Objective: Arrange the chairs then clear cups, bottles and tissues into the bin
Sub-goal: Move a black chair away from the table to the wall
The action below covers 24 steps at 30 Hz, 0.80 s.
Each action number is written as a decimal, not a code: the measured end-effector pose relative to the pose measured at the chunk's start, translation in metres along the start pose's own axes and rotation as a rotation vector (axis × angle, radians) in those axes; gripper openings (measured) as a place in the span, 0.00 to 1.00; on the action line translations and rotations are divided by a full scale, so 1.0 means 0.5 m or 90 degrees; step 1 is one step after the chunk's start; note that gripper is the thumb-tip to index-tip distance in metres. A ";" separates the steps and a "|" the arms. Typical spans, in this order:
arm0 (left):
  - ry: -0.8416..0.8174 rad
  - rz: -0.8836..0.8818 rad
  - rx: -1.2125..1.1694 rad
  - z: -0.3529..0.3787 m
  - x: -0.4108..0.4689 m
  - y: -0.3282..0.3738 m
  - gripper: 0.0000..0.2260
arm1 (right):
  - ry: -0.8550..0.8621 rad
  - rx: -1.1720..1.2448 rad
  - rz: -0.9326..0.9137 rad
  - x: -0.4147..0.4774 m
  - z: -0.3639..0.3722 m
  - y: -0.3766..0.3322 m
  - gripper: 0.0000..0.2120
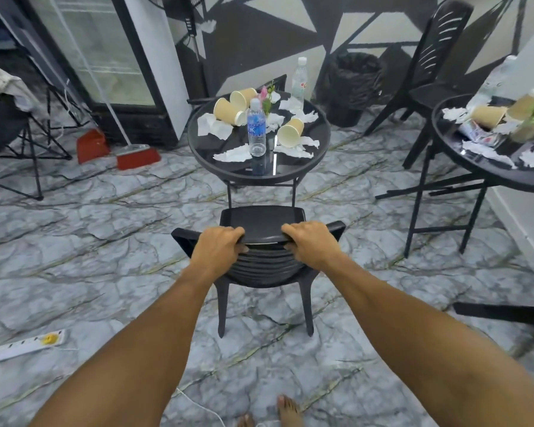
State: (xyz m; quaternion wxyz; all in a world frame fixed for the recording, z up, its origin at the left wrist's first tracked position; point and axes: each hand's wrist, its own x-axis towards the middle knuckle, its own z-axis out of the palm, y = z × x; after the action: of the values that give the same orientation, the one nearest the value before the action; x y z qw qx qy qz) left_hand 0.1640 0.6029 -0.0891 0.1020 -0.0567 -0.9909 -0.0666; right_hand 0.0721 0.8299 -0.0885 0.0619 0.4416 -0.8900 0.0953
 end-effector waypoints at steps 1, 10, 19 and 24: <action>-0.002 0.009 -0.012 0.009 -0.004 0.006 0.17 | -0.026 0.013 0.020 -0.010 0.000 0.001 0.14; -0.150 0.041 0.040 0.016 -0.045 0.018 0.14 | -0.140 0.021 0.137 -0.057 0.010 -0.057 0.08; -0.231 -0.138 -0.165 -0.061 0.004 0.131 0.40 | -0.167 0.163 0.149 -0.131 -0.047 0.042 0.28; -0.127 -0.117 -0.164 -0.060 0.116 0.329 0.30 | -0.192 0.154 0.209 -0.218 -0.118 0.173 0.29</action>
State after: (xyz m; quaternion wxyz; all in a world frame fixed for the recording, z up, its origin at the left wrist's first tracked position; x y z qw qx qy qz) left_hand 0.1341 0.7663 -0.0282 -0.0115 0.0148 -0.9804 -0.1961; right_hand 0.0705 0.9789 -0.0621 -0.1410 0.3045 -0.9311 0.1433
